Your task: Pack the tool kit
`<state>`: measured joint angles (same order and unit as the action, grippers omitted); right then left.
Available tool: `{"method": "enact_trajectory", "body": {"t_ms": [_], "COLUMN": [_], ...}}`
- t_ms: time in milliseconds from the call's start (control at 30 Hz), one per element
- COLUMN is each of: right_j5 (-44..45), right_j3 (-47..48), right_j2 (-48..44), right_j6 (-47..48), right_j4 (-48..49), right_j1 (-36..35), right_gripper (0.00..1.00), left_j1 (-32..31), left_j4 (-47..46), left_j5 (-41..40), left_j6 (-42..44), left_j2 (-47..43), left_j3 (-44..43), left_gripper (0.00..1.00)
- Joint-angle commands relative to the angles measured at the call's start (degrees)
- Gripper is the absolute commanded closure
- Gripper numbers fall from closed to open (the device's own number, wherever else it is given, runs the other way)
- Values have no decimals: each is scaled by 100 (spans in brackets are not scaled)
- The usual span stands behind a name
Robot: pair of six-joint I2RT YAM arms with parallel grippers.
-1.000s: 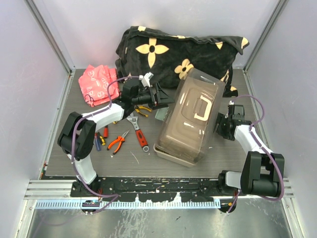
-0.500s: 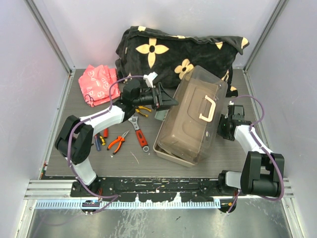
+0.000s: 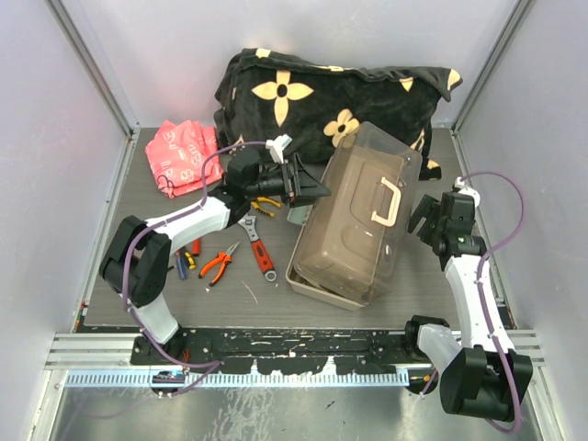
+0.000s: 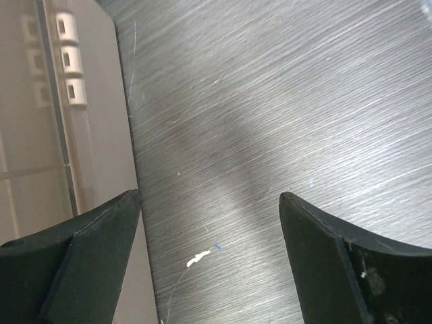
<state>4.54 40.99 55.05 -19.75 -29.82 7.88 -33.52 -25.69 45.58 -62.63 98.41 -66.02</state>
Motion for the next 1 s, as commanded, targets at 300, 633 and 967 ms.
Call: {"method": "enact_trajectory", "body": {"t_ms": [300,633,967], "right_j5": [971,982,1622], "right_j3": [909,1269,1773], "right_j2": [-919,-1157,-1627], "right_j6": [-39,45,118], "right_j4": [-692,-1024,-1391], "right_j1": [-1,2,-4], "right_gripper": [10,10,10], "left_j1": [-190,-203,-391], "left_j4": [-527,-446,-445], "left_j5": [347,331,273], "left_j6": [-346,-337,-363], "left_j2": [-534,-752,-722], "left_j3": [-450,-427,-514], "left_gripper": [16,16,17]}}
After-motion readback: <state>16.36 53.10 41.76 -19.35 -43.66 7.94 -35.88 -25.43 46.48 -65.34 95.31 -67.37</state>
